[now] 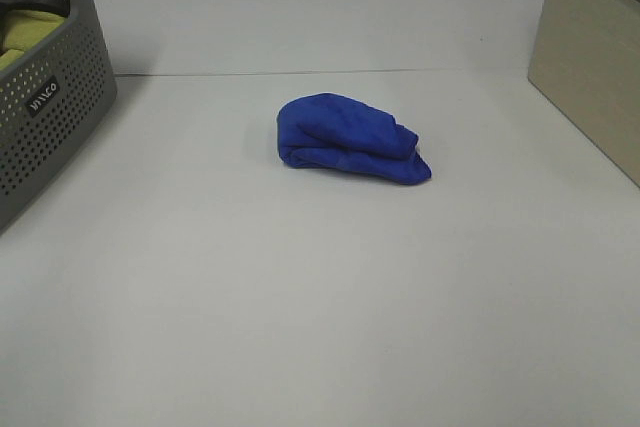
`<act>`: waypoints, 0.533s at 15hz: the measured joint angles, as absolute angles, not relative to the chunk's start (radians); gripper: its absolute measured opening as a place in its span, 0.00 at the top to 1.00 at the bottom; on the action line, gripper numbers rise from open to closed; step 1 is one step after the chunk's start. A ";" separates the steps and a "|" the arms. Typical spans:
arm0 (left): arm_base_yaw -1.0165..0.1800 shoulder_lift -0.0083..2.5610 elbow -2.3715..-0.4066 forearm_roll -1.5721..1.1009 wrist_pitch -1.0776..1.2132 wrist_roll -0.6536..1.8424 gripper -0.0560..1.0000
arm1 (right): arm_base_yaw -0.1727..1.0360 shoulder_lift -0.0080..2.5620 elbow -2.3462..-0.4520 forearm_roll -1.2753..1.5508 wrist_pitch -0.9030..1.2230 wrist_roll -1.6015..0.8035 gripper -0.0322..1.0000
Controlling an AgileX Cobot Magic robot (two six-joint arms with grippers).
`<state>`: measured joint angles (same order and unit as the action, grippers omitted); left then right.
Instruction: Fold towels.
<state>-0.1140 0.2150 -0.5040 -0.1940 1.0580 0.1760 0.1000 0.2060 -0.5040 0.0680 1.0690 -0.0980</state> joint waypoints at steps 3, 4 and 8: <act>0.031 0.119 -0.500 -0.194 1.058 0.176 0.34 | -0.004 0.124 -0.504 0.068 1.068 -0.098 0.34; 0.046 0.067 -0.500 -0.194 1.058 0.176 0.34 | -0.011 0.085 -0.504 0.068 1.068 -0.098 0.34; 0.051 -0.004 -0.500 -0.192 1.058 0.176 0.34 | -0.011 -0.006 -0.504 0.072 1.068 -0.098 0.34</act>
